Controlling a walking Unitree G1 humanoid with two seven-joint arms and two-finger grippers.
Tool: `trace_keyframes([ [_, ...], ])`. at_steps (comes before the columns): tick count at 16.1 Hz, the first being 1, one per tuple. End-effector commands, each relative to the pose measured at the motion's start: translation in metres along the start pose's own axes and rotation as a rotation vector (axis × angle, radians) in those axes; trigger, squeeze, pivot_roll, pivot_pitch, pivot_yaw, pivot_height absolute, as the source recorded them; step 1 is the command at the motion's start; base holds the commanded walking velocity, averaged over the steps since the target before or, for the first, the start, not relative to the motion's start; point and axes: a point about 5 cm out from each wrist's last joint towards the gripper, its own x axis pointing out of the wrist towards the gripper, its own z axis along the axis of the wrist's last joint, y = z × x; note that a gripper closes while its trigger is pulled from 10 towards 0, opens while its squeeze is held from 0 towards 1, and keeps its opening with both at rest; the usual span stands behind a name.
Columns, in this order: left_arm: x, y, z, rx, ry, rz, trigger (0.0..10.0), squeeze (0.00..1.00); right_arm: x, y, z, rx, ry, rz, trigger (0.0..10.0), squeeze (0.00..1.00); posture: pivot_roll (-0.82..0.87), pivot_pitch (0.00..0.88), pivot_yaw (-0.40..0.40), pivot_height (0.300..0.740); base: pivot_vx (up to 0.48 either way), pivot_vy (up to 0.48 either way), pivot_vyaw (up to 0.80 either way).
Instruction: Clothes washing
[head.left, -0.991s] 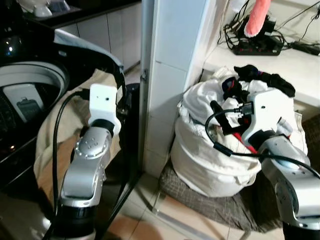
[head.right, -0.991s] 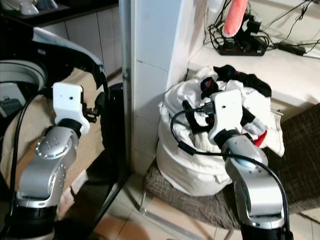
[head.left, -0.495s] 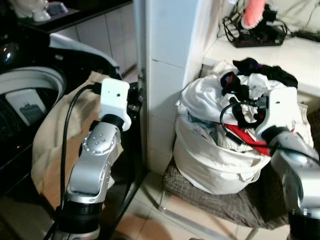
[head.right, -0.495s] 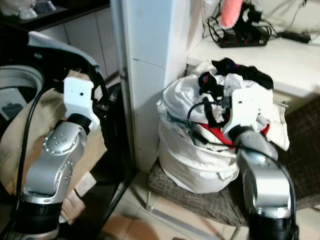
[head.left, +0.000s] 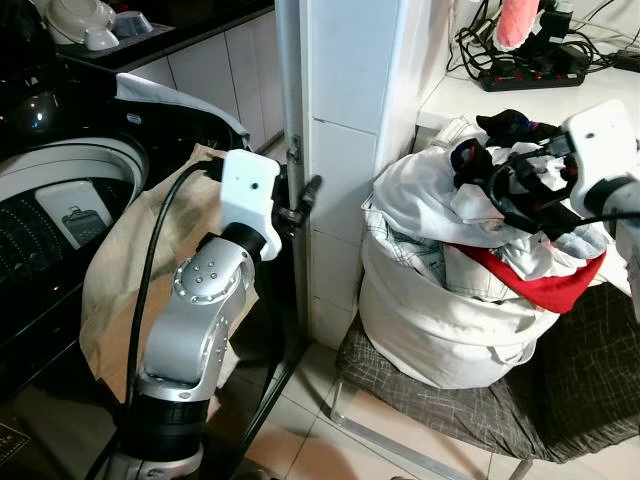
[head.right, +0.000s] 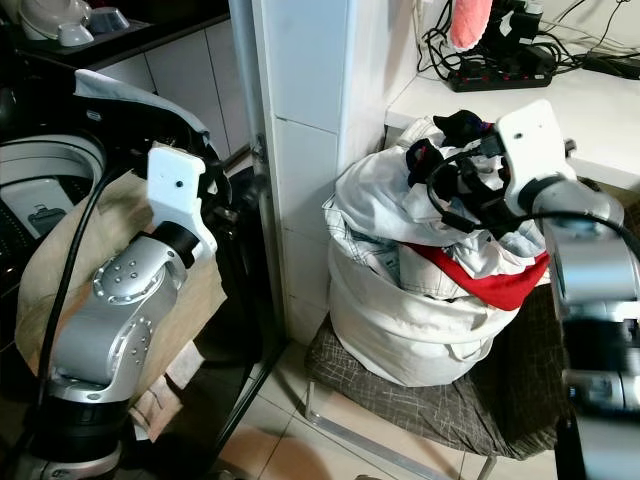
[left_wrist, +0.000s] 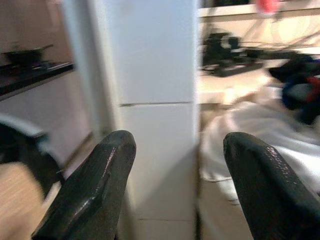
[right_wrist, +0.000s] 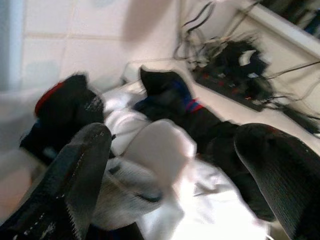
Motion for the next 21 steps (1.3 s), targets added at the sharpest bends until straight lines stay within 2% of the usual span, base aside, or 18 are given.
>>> trace_keyframes([
  [1, -0.003, -0.010, 0.006, -0.013, -0.010, -0.112, 10.0, 0.00, 0.007, 0.001, -0.006, -0.002, 0.029, 0.049, 10.0, 0.94, -0.09, 0.000, 0.040, 0.740, 0.000, 0.000, 0.00],
  [2, -0.005, -0.012, 0.006, -0.030, -0.002, -0.150, 10.0, 0.00, 0.009, 0.002, -0.007, 0.006, 0.030, 0.071, 10.0, 0.69, -0.09, 0.000, 0.039, 0.740, 0.000, 0.000, 0.00],
  [3, -0.009, -0.017, 0.007, -0.039, 0.004, -0.223, 10.0, 0.00, 0.011, 0.003, -0.008, 0.007, 0.038, 0.110, 10.0, 0.00, -0.08, 0.000, 0.034, 0.740, 0.000, 0.000, 0.00],
  [4, -0.013, -0.020, 0.007, -0.043, 0.010, -0.281, 10.0, 0.00, 0.012, 0.005, -0.009, 0.008, 0.041, 0.167, 10.0, 0.00, -0.08, 0.000, 0.032, 0.740, 0.000, 0.000, 0.00],
  [6, -0.015, -0.020, 0.006, -0.035, 0.012, -0.298, 10.0, 0.00, 0.012, 0.008, -0.012, -0.007, 0.048, 0.234, 10.0, 0.00, -0.08, 0.000, 0.025, 0.740, 0.000, 0.000, 0.00],
  [7, -0.015, -0.020, 0.007, -0.036, 0.014, -0.295, 10.0, 0.00, 0.014, 0.007, -0.013, -0.010, 0.042, 0.240, 5.7, 0.00, -0.07, 0.000, 0.017, 0.740, 0.000, 0.000, 0.00],
  [8, -0.016, -0.019, 0.008, -0.038, 0.012, -0.293, 10.0, 0.00, 0.014, 0.005, -0.011, -0.014, 0.029, 0.245, 2.5, 0.00, -0.07, 0.000, 0.014, 0.740, 0.000, 0.000, 0.00],
  [9, -0.016, -0.018, 0.009, -0.038, 0.009, -0.290, 10.0, 0.00, 0.013, 0.004, -0.008, -0.017, 0.019, 0.252, 1.4, 0.00, -0.07, 0.000, 0.012, 0.740, 0.000, 0.000, 0.00],
  [11, -0.017, -0.018, 0.009, -0.040, 0.008, -0.289, 10.0, 0.00, 0.012, 0.003, -0.009, -0.023, 0.028, 0.282, 1.5, 0.00, -0.07, 0.000, 0.010, 0.740, 0.000, 0.000, 0.00],
  [12, -0.017, -0.017, 0.009, -0.039, 0.007, -0.289, 10.0, 0.00, 0.011, 0.003, -0.011, -0.030, 0.036, 0.301, 0.0, 0.00, -0.07, 0.000, 0.010, 0.740, 0.000, 0.000, 0.00],
  [15, -0.017, -0.018, 0.009, -0.034, 0.010, -0.296, 10.0, 0.00, 0.006, 0.005, -0.022, -0.034, 0.103, 0.354, 0.0, 0.00, -0.07, 0.000, 0.011, 0.740, 0.000, 0.000, 0.00],
  [17, -0.018, -0.021, 0.009, -0.031, 0.018, -0.325, 10.0, 0.00, 0.004, 0.000, -0.031, -0.020, 0.167, 0.333, 0.0, 0.00, -0.07, 0.000, 0.015, 0.740, 0.000, 0.000, 0.00],
  [21, -0.017, -0.021, 0.010, -0.029, 0.013, -0.322, 10.0, 0.00, 0.002, -0.006, -0.032, 0.002, 0.172, 0.303, 0.0, 0.00, -0.07, 0.000, 0.018, 0.740, 0.000, 0.000, 0.00],
])
